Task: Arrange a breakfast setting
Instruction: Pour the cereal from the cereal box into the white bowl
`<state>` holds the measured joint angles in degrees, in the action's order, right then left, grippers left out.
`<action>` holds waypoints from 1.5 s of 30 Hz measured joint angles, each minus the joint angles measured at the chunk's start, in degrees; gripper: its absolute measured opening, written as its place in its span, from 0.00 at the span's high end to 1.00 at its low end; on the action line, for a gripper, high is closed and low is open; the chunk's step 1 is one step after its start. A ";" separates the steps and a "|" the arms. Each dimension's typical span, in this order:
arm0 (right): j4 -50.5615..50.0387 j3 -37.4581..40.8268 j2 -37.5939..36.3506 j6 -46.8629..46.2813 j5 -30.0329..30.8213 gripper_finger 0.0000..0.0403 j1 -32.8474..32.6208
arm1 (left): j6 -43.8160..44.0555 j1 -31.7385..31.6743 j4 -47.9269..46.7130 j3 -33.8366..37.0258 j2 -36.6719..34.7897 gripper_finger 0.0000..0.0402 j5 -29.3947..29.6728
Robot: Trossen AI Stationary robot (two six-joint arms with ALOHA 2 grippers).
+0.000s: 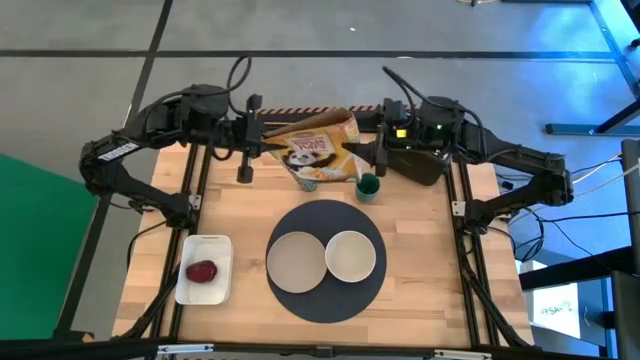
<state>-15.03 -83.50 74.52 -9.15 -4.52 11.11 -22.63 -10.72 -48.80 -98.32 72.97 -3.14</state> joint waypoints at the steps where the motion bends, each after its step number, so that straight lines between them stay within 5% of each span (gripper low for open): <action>1: -0.45 0.00 0.00 -1.02 -0.19 0.19 -0.03 | -0.10 0.27 0.09 0.00 0.10 1.00 0.06; 4: -1.80 -0.02 0.00 -2.01 -1.50 0.35 -0.07 | -0.20 0.42 1.46 -0.02 0.60 1.00 -0.09; 10: -1.31 -0.02 -0.04 -1.07 -6.70 0.93 0.09 | 2.88 0.42 3.23 -0.02 0.63 0.98 -0.02; 24: 12.78 0.01 -3.75 -0.94 -7.98 1.00 0.15 | 13.40 0.42 10.27 -0.17 -2.97 0.61 7.15; 36: 21.40 0.02 -4.09 -1.07 -14.03 1.00 0.11 | 18.08 1.15 12.17 -0.15 -2.82 0.30 -0.38; 45: 23.07 0.02 -4.07 -1.07 -10.06 1.00 0.11 | 17.99 4.66 11.58 -0.09 0.29 0.17 -0.97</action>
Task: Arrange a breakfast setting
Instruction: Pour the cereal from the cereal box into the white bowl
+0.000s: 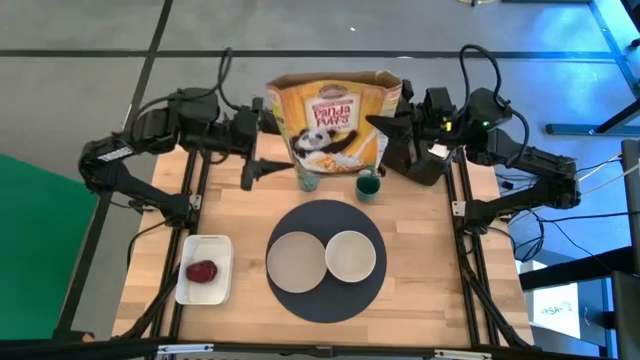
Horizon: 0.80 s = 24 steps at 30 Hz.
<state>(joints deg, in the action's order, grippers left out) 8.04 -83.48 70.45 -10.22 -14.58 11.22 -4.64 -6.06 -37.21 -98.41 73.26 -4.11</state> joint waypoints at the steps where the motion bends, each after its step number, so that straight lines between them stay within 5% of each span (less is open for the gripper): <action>1: 0.20 0.00 0.02 0.02 0.02 1.00 0.02 | 0.00 0.19 0.05 0.00 0.32 0.16 0.21; 19: 2.92 -0.02 0.59 0.18 -1.06 1.00 -0.87 | 1.15 1.32 5.34 0.02 6.23 0.13 -0.13; 24: 2.46 -0.04 0.57 0.01 -1.73 1.00 -0.85 | 0.53 1.90 5.25 0.02 7.44 0.20 0.31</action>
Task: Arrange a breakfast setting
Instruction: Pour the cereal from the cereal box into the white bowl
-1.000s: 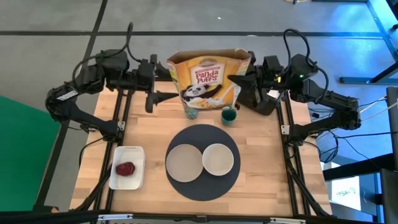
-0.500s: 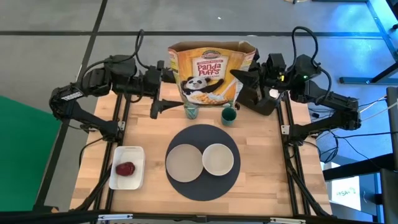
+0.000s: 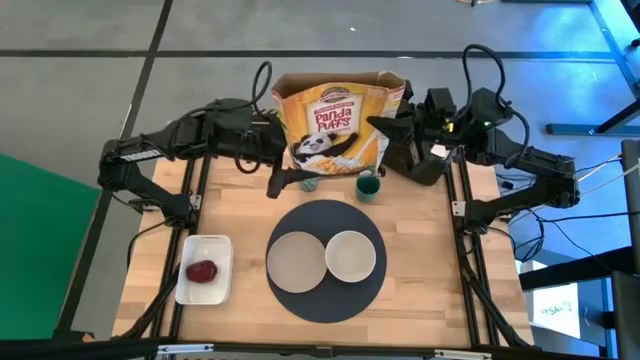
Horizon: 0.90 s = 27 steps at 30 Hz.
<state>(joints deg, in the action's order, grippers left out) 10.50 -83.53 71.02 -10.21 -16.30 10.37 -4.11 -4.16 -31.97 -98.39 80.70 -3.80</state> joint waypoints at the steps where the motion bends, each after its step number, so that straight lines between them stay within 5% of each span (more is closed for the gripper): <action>1: 0.00 0.00 0.00 0.01 -0.02 1.00 0.00 | -0.41 0.00 0.04 0.00 0.07 0.23 0.04; 9: -1.26 0.00 0.00 -0.49 -1.74 0.99 0.01 | -1.34 0.00 -0.50 0.00 0.21 0.48 1.37; 17: -7.98 0.01 -1.14 0.19 -1.18 0.82 0.09 | -3.03 -0.02 -6.75 0.09 -2.36 0.54 3.66; 27: -20.05 -0.04 -10.77 7.64 18.91 0.53 0.15 | -2.57 3.85 -28.07 0.09 -6.90 0.54 3.23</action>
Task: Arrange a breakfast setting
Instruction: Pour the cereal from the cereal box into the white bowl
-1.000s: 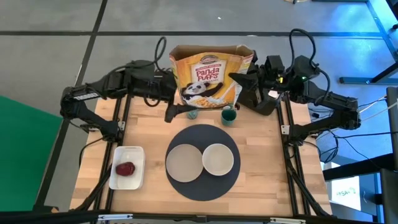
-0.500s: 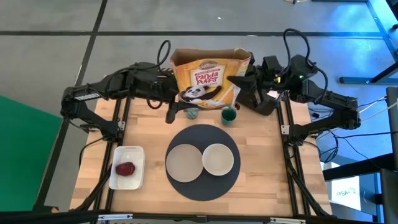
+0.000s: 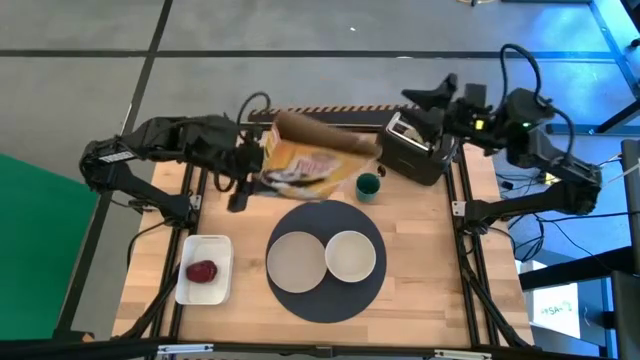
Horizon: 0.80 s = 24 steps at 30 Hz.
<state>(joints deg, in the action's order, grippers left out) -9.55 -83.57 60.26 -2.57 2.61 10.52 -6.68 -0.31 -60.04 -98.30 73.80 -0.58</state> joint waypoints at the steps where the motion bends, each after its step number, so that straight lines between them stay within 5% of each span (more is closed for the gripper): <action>1: -1.56 0.00 -0.83 0.15 1.95 0.52 0.00 | -0.02 0.68 -2.15 0.00 -0.07 0.54 0.34; 9: -15.72 0.00 -4.39 -3.09 12.11 0.49 0.00 | -1.35 5.89 -11.98 -0.02 1.91 0.54 2.80; 17: -34.02 0.11 -3.62 -14.01 13.25 0.49 -0.02 | -3.08 10.69 -23.01 -0.02 8.86 0.54 5.12; 24: -37.57 0.11 -3.57 -17.73 11.39 0.49 -0.07 | -2.97 11.64 -23.38 -0.02 14.81 0.54 5.83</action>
<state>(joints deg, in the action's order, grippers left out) -47.11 -83.46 56.69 -20.30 14.00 10.46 -9.65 11.33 -83.42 -98.32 88.61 5.25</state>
